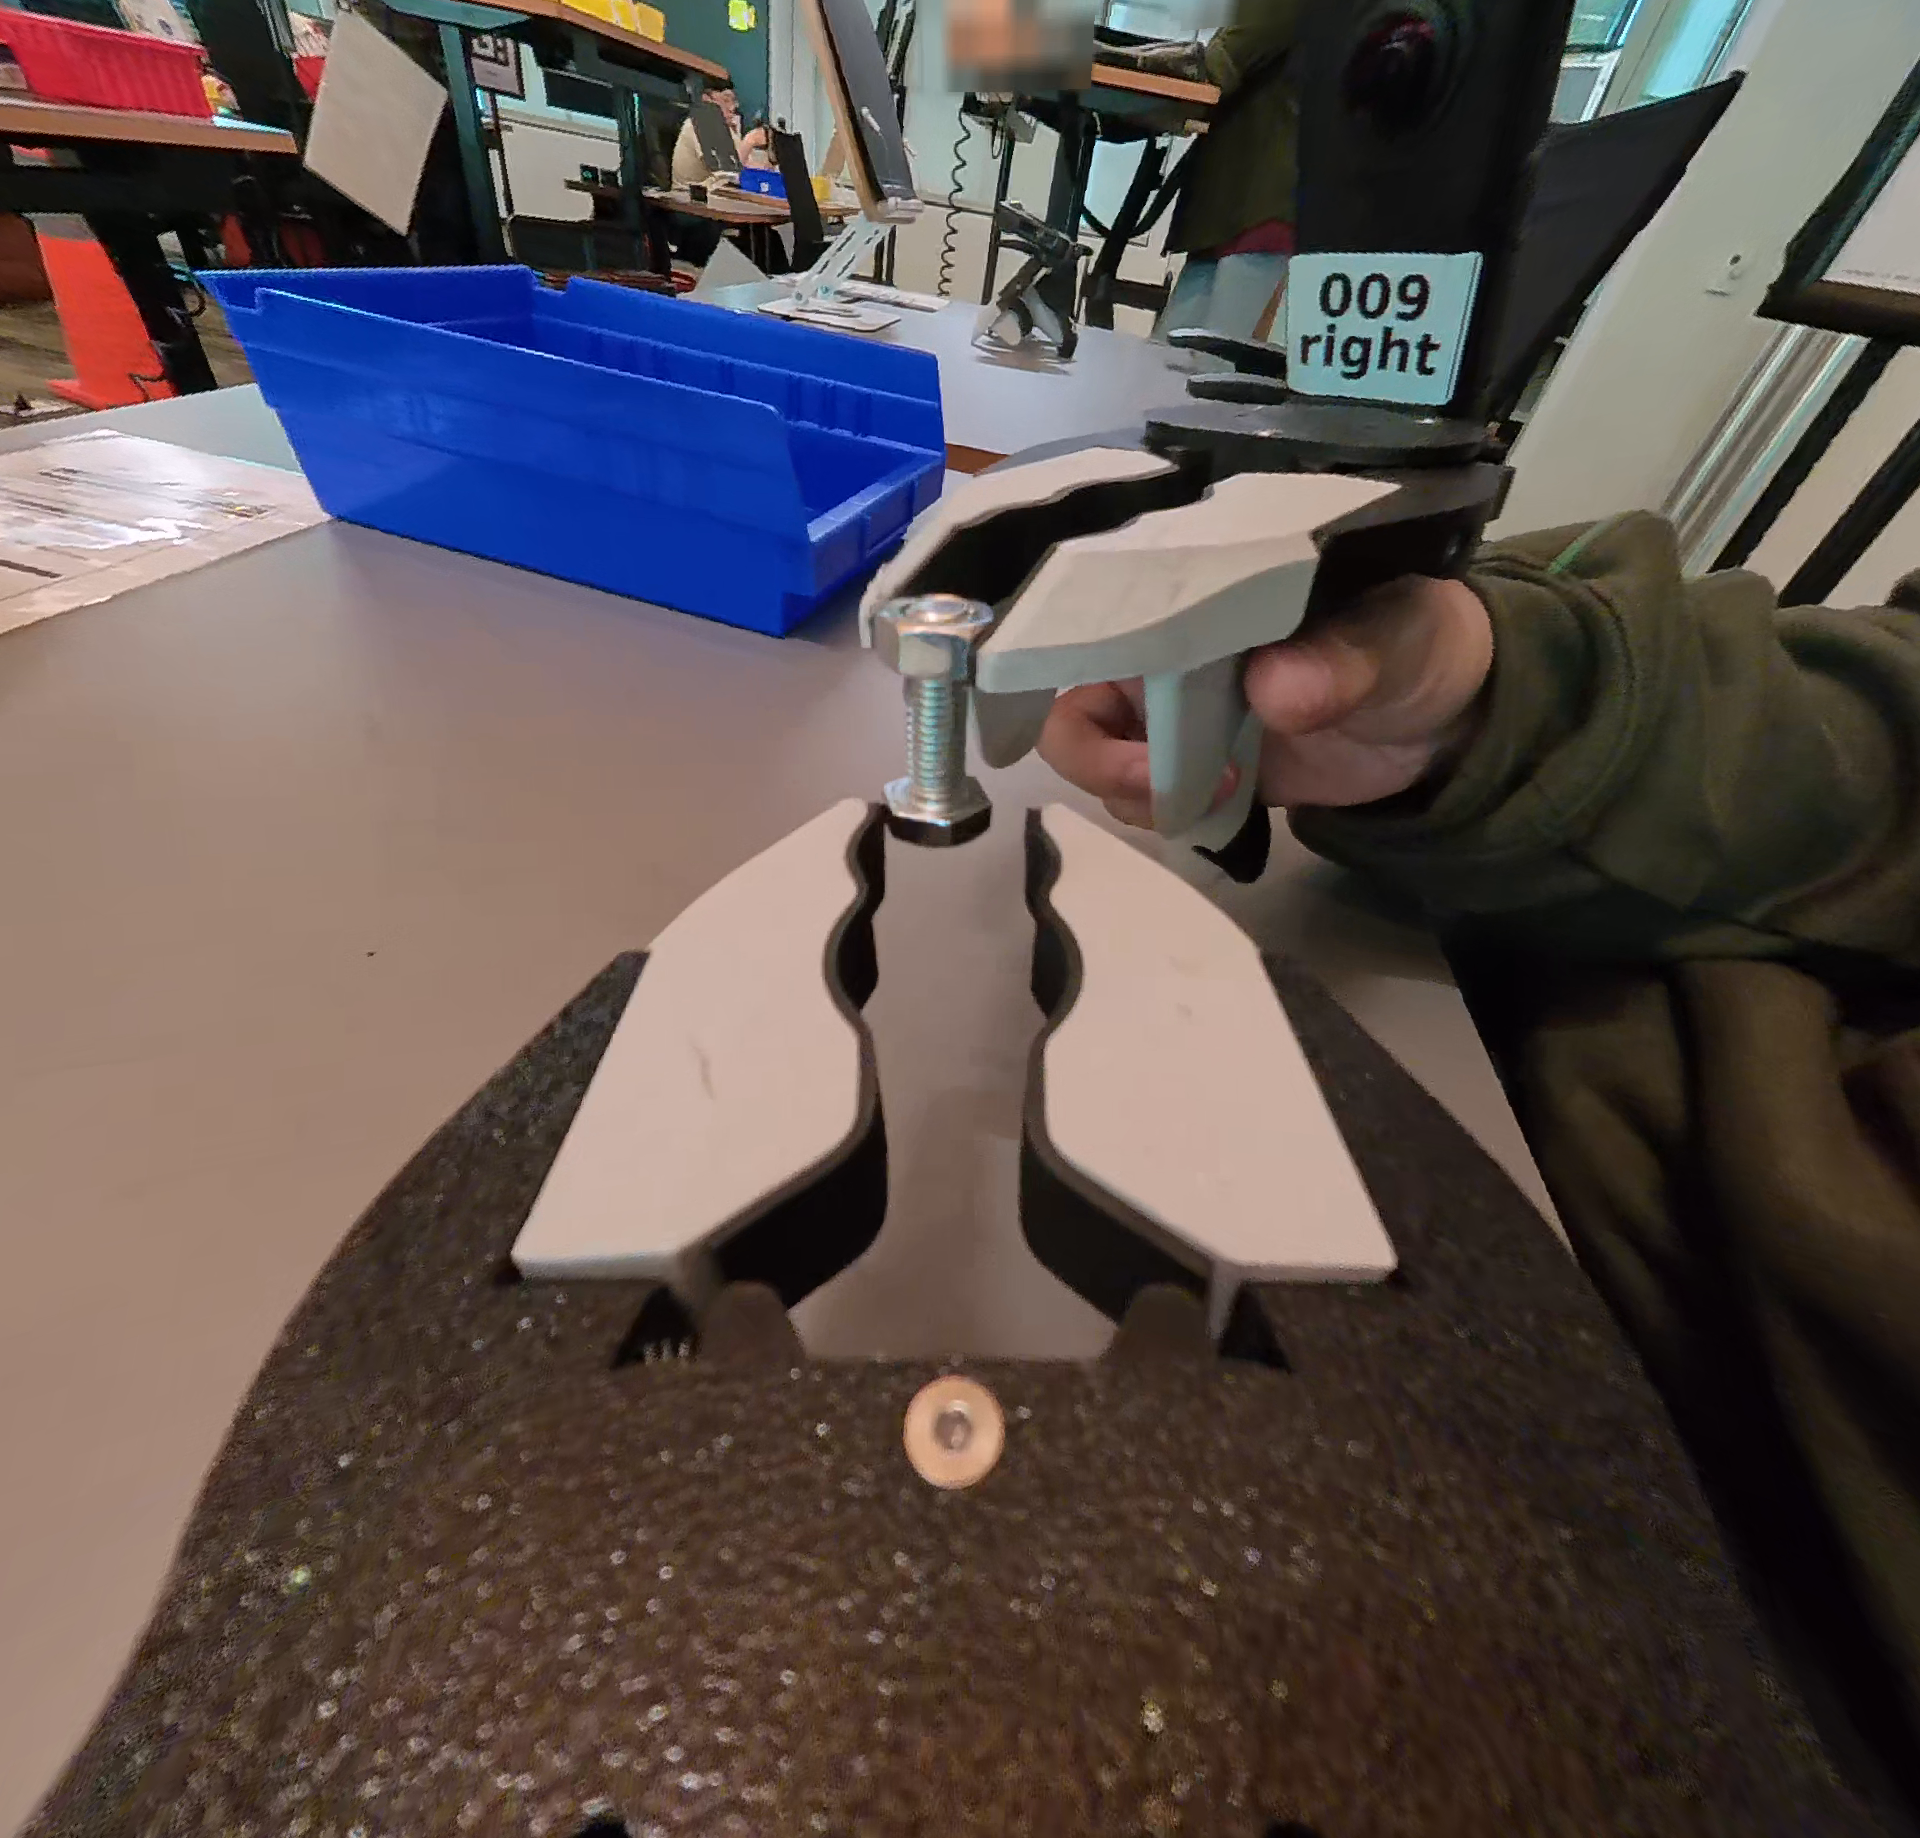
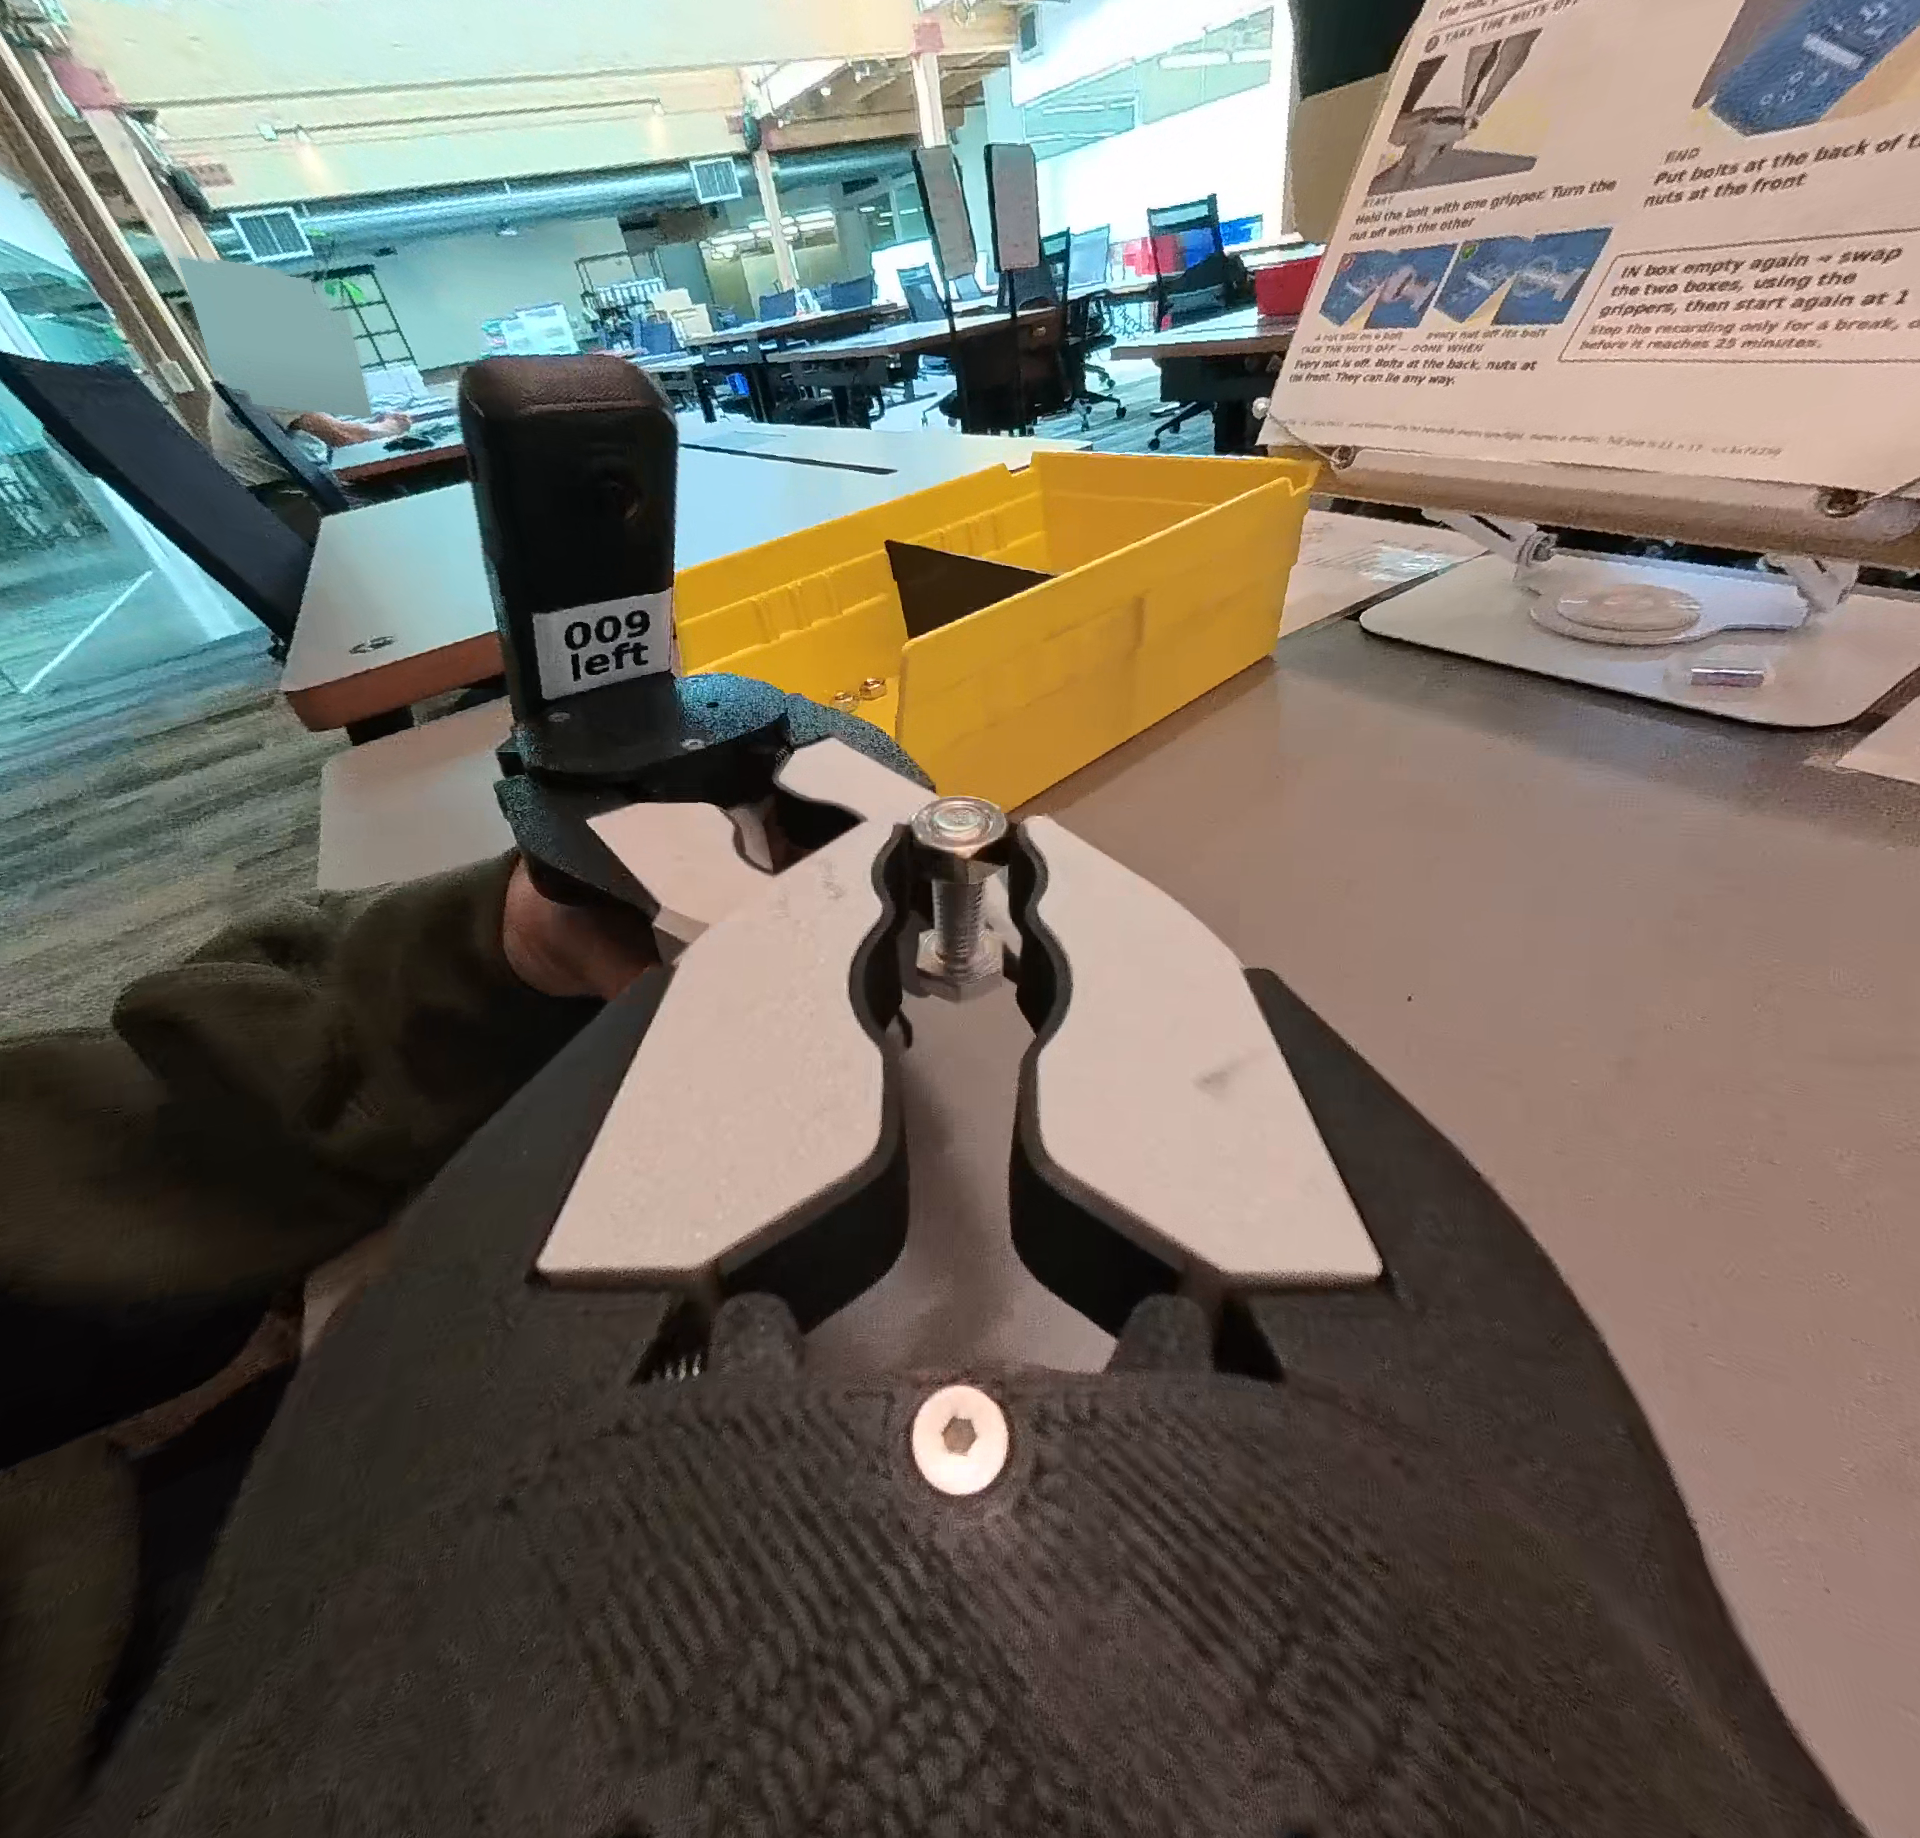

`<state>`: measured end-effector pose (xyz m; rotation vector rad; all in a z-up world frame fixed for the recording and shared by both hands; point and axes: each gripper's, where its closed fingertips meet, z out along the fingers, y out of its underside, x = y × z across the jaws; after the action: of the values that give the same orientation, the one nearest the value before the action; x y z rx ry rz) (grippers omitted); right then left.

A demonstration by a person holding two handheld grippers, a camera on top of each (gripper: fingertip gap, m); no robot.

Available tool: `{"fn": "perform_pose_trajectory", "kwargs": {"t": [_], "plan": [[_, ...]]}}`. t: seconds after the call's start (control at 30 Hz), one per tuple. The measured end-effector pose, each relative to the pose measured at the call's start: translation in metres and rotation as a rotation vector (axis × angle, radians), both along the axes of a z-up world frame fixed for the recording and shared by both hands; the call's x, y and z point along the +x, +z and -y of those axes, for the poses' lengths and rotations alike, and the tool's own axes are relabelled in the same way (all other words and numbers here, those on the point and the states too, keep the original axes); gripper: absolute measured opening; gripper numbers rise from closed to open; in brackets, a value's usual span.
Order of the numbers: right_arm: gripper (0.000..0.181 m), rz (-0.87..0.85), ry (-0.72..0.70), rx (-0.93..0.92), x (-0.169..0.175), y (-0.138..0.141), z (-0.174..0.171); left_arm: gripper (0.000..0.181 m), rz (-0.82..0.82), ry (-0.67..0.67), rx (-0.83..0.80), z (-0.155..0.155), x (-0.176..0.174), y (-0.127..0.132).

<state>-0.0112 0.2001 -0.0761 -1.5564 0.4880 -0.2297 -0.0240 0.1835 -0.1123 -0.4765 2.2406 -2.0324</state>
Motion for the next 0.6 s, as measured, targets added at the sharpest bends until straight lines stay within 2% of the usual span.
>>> {"fn": "perform_pose_trajectory", "kwargs": {"t": [0.1, 0.27, 0.3, 0.33, 0.37, 0.43, 0.47, 0.5, 0.53, 0.6], "plan": [[0.017, -0.005, 0.011, 0.009, -0.003, 0.0, -0.002, 0.019, -0.005, 0.012, 0.011, 0.001, 0.002, -0.002], [0.018, 0.026, 0.0, -0.034, -0.002, -0.003, 0.0, 0.018, 0.02, 0.037, 0.052, 0.0, 0.005, -0.006], [0.021, 0.039, -0.018, -0.039, 0.0, -0.002, 0.002, 0.018, 0.016, 0.047, 0.058, -0.001, 0.006, -0.007], [0.033, 0.049, -0.033, -0.039, 0.001, -0.001, 0.003, 0.018, 0.015, 0.048, 0.061, -0.002, 0.006, -0.007], [0.034, 0.048, -0.021, -0.04, -0.001, 0.0, 0.002, 0.018, 0.017, 0.051, 0.059, -0.002, 0.007, -0.007], [0.03, 0.026, 0.027, -0.042, -0.008, 0.0, -0.002, 0.018, 0.017, 0.088, 0.059, -0.005, 0.012, -0.007], [0.022, 0.019, 0.047, -0.043, -0.01, 0.001, -0.003, 0.018, 0.008, 0.113, 0.055, -0.008, 0.015, -0.006], [0.008, 0.013, 0.105, -0.05, -0.018, 0.001, -0.005, 0.018, -0.001, 0.128, 0.045, -0.01, 0.017, -0.006], [0.007, 0.002, 0.147, -0.055, -0.024, 0.001, -0.007, 0.018, -0.004, 0.127, 0.036, -0.011, 0.017, -0.005], [0.015, 0.016, 0.108, -0.076, -0.02, 0.0, -0.005, 0.018, 0.005, 0.127, 0.035, -0.013, 0.017, -0.004]]}}
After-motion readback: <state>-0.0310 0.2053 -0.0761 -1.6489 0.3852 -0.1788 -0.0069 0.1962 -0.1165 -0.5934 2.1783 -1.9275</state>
